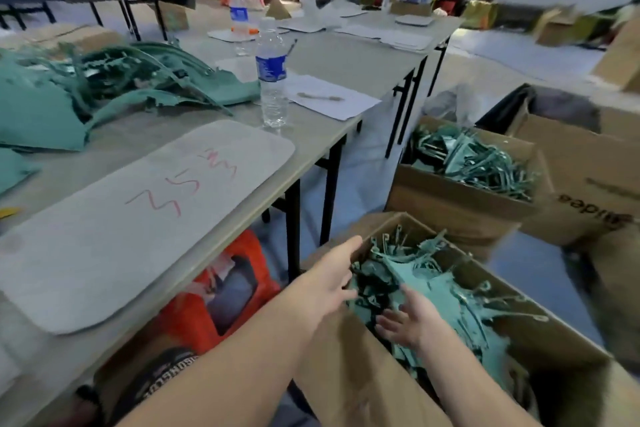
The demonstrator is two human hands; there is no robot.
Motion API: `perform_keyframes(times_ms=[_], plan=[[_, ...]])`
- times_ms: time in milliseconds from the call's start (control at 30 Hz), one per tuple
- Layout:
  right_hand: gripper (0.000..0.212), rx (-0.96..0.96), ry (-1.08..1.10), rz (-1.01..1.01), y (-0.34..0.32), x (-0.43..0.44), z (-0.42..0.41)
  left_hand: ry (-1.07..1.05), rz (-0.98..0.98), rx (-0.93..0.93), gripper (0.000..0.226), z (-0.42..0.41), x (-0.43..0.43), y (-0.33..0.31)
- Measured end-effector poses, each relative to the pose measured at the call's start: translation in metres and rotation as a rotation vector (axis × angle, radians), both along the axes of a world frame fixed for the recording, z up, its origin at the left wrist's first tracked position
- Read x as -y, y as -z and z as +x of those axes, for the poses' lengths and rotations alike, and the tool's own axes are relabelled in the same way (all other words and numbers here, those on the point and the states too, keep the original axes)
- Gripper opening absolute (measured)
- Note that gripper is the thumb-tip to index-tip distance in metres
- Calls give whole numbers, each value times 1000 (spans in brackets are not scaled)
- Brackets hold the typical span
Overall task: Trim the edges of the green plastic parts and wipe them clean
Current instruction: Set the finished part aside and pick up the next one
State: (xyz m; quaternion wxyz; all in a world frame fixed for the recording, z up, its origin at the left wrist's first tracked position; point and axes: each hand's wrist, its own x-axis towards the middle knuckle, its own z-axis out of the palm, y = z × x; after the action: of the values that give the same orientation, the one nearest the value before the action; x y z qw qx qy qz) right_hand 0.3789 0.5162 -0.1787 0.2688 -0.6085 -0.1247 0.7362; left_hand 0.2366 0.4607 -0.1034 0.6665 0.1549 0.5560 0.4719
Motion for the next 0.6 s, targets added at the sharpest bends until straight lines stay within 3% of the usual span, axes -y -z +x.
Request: perform_keyframes(times_ms=[133,233,300,433,600], plan=[[48,-67,-89,48,13,20,-31,-46,-7,-130,20,-20,2,10],[30,-143,-190,120,-7,37,-66,-93,54,-344,40,-36,10,14],[16,-212,-232,217,-34,46,-90,-132,121,-497,31,-49,18,7],[28,-340,-258,403,-105,55,-137,-225,281,-656,31,-90,39,-38],[27,-456,-455,602,-177,80,-201,-399,437,-902,15,-154,89,-119]])
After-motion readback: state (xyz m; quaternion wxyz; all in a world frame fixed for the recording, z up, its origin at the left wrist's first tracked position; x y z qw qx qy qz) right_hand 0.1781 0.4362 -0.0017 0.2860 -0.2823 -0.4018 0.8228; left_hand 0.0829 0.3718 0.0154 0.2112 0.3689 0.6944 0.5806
